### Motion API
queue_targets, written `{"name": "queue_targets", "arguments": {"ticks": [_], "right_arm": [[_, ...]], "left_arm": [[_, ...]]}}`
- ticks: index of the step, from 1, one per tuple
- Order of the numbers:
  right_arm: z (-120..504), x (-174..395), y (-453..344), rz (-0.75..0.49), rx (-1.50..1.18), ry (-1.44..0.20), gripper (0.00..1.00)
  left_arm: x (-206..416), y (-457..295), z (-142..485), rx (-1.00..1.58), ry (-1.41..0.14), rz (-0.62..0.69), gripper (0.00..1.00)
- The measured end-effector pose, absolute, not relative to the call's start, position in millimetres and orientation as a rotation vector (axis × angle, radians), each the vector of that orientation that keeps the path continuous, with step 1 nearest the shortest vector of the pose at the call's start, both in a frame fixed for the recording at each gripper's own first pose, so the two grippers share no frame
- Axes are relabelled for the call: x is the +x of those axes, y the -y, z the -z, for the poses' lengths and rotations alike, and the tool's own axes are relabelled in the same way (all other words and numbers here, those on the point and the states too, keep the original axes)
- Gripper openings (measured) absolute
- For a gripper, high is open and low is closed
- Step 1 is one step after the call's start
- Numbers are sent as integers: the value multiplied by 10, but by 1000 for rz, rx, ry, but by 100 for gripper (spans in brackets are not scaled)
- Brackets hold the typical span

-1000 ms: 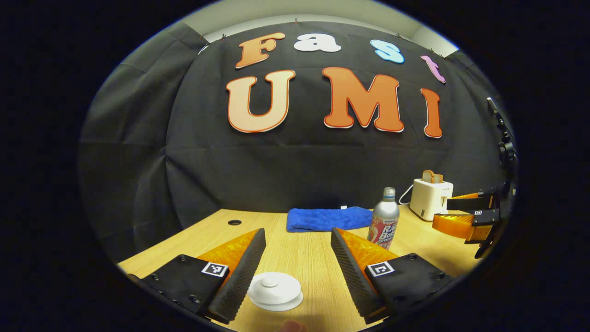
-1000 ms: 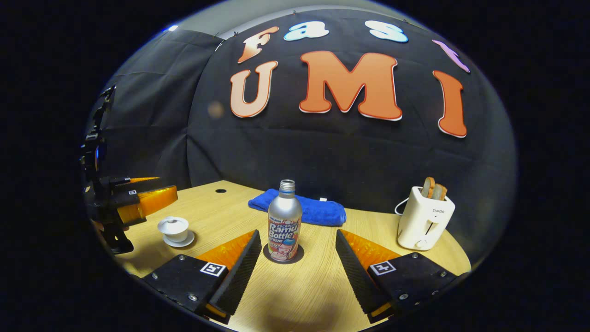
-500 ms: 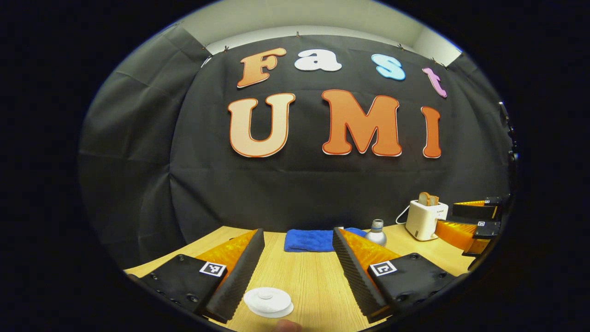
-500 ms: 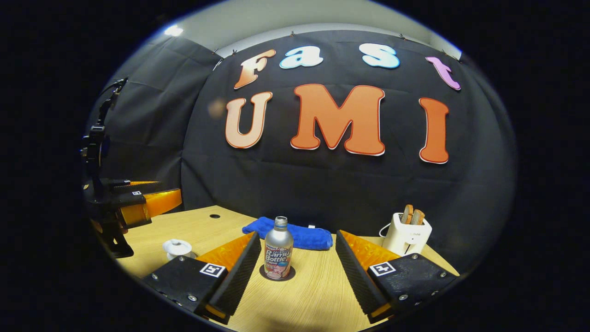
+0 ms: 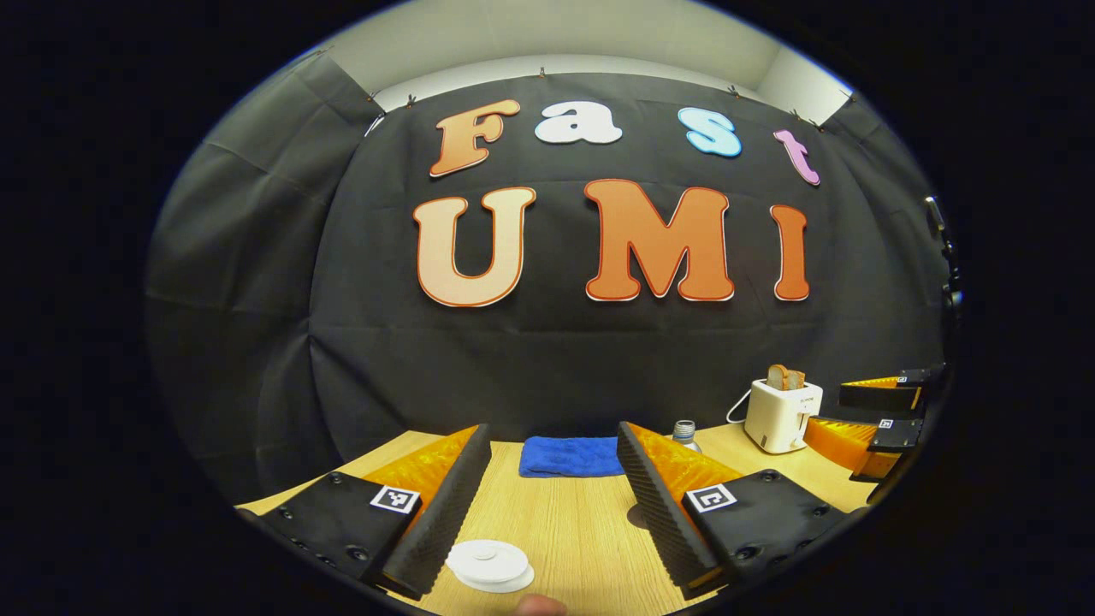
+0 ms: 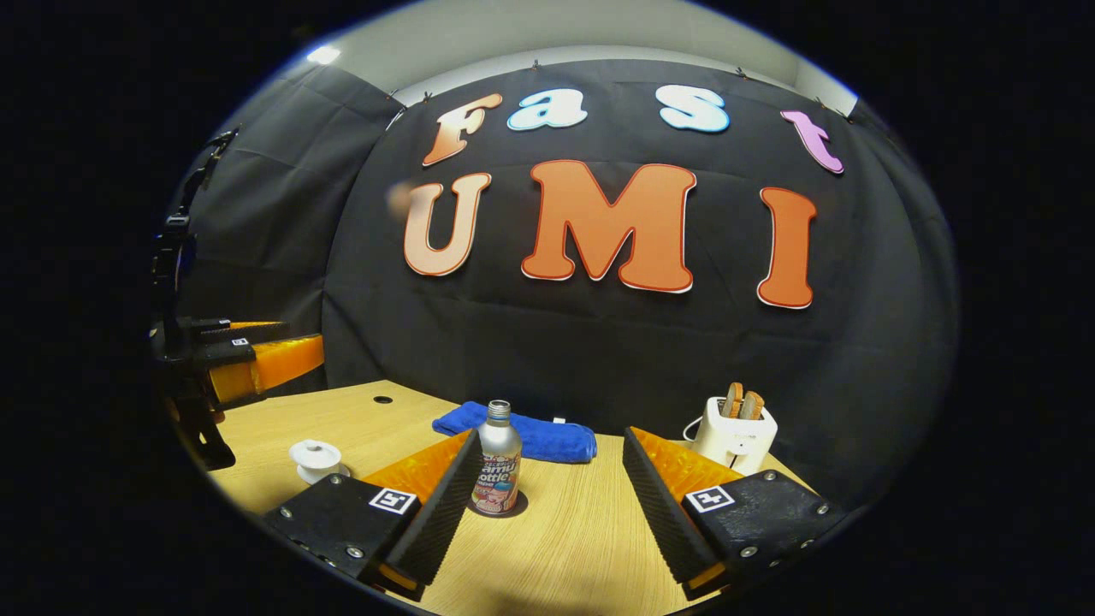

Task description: Open the teacup lid with one hand, grasp the water bottle and pour water into the teacup with the other hand; after pouring, place the water bottle on the coaster and then close the teacup lid.

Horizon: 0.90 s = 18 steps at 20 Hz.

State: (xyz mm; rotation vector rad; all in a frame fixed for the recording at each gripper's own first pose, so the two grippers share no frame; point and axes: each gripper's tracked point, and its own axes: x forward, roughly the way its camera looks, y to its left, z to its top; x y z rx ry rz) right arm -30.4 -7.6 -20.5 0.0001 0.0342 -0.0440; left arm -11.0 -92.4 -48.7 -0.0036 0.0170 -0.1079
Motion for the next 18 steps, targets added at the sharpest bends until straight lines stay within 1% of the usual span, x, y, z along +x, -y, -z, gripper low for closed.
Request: {"name": "queue_targets", "arguments": {"ticks": [4, 7, 8, 9, 10, 11, 16, 18], "right_arm": [[176, -309, 21, 22, 18, -28, 99], [147, -309, 51, 38, 17, -19, 99], [134, -301, 64, 46, 14, -17, 99], [120, -312, 73, 49, 12, -14, 99], [103, -320, 83, 53, 10, -12, 99], [90, -325, 101, 55, 9, -8, 99], [7, -336, 143, 64, 5, 6, 99], [22, -324, 132, 61, 8, 6, 99]], "left_arm": [[-100, 879, 447, 10, -6, 96, 100], [-106, 880, 409, 8, 1, 98, 100], [-95, 893, 415, 4, 0, 105, 97], [-101, 897, 398, -1, 1, 106, 100], [-98, 875, 384, -4, 3, 105, 93], [-93, 869, 359, -7, 7, 103, 93], [-99, 856, 248, -1, 24, 100, 100], [-113, 846, 243, 1, 25, 97, 100]]}}
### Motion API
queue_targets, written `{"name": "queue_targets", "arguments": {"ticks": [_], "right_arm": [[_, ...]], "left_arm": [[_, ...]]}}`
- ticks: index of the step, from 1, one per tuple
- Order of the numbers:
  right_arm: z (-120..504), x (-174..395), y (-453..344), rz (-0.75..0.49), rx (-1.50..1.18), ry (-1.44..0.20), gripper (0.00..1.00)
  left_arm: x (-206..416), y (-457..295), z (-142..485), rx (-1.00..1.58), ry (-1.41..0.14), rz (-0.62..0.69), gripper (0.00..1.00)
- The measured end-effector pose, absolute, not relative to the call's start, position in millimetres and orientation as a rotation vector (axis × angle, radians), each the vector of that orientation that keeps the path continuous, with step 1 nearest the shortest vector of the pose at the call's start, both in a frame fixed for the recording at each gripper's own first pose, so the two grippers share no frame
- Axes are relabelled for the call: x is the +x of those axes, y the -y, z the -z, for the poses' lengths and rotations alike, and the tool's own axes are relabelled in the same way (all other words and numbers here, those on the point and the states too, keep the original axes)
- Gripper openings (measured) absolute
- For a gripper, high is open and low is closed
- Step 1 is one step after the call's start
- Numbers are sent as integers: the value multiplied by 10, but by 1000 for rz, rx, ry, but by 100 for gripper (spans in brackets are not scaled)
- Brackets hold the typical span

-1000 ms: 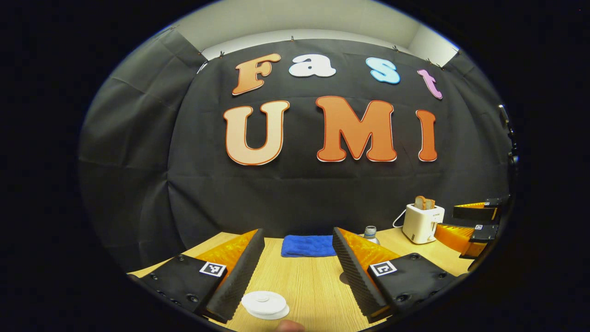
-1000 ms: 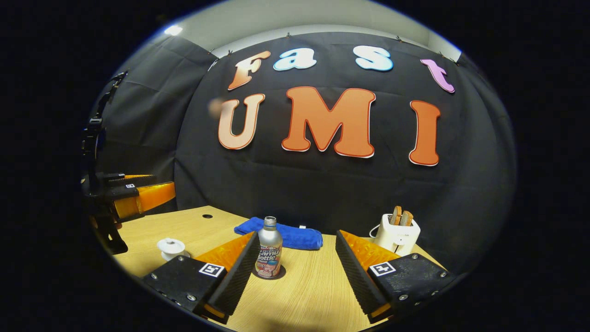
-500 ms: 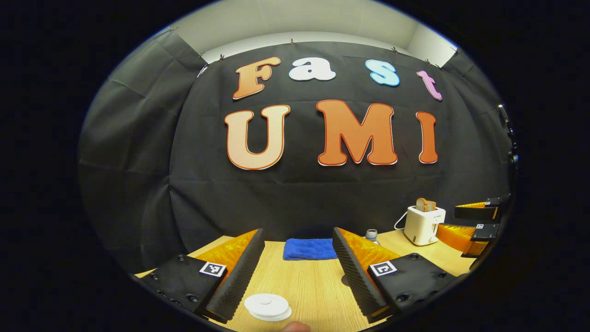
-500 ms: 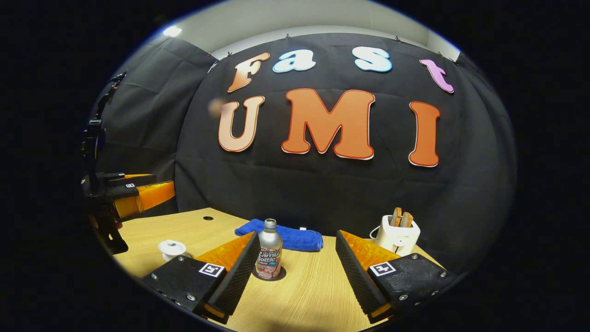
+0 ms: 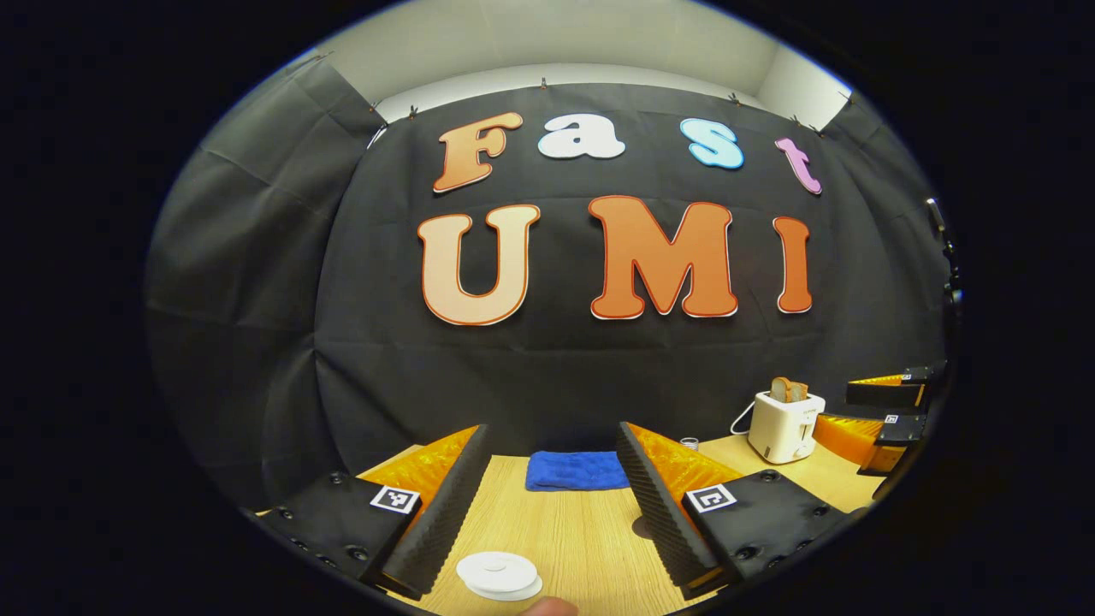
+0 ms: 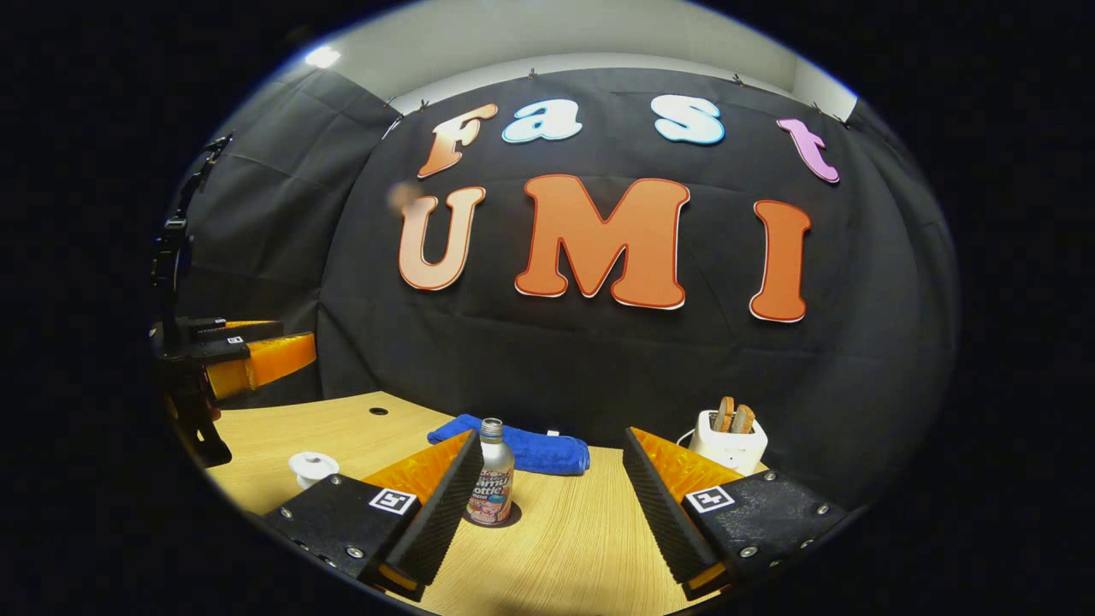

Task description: Open the teacup lid with one hand, grasp the water bottle and pour water into the teacup with the other hand; after pouring, place the water bottle on the coaster and then close the teacup lid.

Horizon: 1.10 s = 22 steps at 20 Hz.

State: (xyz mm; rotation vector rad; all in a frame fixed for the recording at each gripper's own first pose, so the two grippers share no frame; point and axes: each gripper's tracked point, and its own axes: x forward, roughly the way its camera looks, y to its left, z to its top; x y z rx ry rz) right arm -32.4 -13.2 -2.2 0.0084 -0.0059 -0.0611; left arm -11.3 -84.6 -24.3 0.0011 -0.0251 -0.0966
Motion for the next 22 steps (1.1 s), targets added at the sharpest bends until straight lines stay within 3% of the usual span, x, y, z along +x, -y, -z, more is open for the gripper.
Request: {"name": "queue_targets", "arguments": {"ticks": [22], "right_arm": [[-186, -347, 31, 55, -19, 33, 98]], "left_arm": [[-130, 740, 165, -10, 44, 88, 100]]}}
